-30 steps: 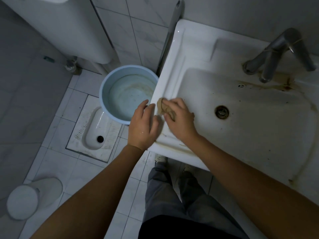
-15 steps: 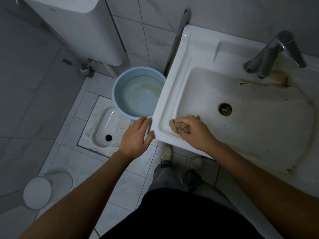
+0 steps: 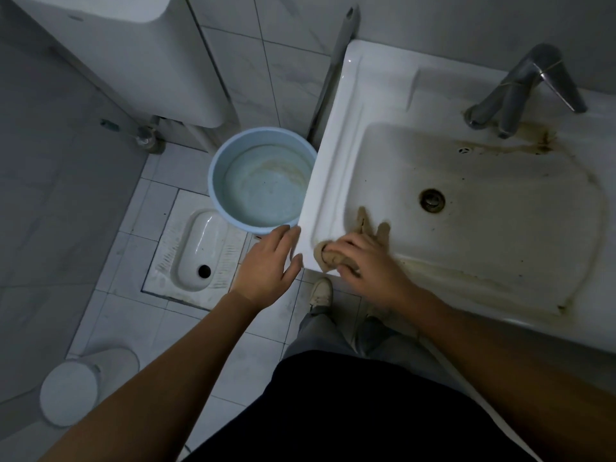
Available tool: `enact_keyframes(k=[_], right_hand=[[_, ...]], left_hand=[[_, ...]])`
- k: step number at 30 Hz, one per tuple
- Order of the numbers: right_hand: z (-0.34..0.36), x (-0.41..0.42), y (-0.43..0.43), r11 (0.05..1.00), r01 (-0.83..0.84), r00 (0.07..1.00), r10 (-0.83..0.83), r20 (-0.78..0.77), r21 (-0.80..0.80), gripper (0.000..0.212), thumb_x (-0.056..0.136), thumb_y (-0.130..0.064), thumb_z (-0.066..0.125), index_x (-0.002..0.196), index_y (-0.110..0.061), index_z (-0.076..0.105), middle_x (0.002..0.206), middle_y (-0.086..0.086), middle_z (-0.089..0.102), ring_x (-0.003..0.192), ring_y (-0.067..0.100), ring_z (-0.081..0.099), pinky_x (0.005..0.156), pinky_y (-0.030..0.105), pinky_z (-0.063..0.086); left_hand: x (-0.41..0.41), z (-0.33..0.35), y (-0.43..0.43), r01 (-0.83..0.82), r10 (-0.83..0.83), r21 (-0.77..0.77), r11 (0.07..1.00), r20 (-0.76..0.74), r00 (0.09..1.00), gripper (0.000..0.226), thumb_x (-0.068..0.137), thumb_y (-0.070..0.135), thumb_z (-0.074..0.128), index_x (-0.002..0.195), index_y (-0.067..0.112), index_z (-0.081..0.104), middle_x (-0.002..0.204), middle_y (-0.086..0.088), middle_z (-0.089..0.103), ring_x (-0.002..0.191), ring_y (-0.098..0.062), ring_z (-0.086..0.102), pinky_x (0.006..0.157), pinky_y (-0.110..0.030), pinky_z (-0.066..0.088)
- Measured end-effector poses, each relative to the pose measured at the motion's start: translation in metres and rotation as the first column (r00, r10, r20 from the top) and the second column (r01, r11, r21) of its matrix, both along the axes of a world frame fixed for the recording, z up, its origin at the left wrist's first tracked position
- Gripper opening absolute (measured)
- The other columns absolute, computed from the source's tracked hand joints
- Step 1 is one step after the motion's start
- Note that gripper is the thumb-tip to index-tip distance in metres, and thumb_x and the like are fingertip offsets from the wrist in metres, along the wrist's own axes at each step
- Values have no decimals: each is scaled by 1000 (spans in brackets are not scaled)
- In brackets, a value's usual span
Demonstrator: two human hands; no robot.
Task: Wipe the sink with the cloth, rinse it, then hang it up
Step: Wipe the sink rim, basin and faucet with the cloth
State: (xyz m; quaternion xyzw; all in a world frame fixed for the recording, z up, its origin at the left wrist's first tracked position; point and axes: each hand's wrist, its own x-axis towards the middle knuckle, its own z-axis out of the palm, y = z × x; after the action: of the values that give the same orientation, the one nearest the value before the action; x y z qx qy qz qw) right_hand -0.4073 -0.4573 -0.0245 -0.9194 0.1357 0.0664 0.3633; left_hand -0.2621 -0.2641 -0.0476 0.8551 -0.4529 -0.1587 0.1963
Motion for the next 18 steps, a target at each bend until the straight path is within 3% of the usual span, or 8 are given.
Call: enact_keyframes(k=[3, 6, 10, 13, 18], right_hand=[[-9, -6, -25, 993, 85, 995, -89, -45, -88, 44, 90, -20, 60, 134, -25, 56, 126, -5, 50, 120, 19, 44, 104, 37, 40], [-14, 7, -31, 942, 325, 943, -330, -54, -82, 42, 92, -20, 59, 133, -26, 58, 121, -2, 51, 110, 20, 48, 99, 43, 46], [-3, 42, -1, 898, 439, 898, -439, -22, -14, 41, 94, -14, 60, 134, -22, 57, 125, -3, 53, 101, 9, 46, 89, 6, 32], [-2, 45, 15, 936, 346, 937, -348, 24, 69, 40, 90, -12, 64, 129, -18, 60, 120, 0, 58, 108, 19, 57, 97, 31, 49], [-2, 11, -4, 992, 116, 993, -115, -23, 53, 43, 89, -19, 64, 132, -21, 60, 110, -4, 58, 101, 11, 52, 92, 30, 44]], left_hand=[[7, 3, -8, 2, -1, -13, 1000, 30, 1000, 49, 101, 36, 51, 145, 13, 47, 147, -15, 52, 125, -31, 57, 100, -45, 53], [14, 3, -19, 33, -33, 13, 999, 36, 999, 49, 101, 37, 51, 144, 14, 47, 153, -17, 46, 130, -33, 54, 103, -46, 51], [15, 3, -24, 109, -111, 35, 993, 55, 992, 51, 101, 35, 48, 145, 9, 45, 151, -15, 49, 130, -30, 53, 105, -45, 49], [13, 0, -17, 105, -107, 52, 993, 48, 993, 56, 103, 36, 44, 151, 10, 40, 153, -15, 47, 135, -29, 50, 109, -42, 46], [11, -1, -14, 98, -100, 67, 993, 35, 994, 58, 104, 37, 41, 155, 11, 35, 154, -14, 46, 137, -29, 48, 110, -42, 44]])
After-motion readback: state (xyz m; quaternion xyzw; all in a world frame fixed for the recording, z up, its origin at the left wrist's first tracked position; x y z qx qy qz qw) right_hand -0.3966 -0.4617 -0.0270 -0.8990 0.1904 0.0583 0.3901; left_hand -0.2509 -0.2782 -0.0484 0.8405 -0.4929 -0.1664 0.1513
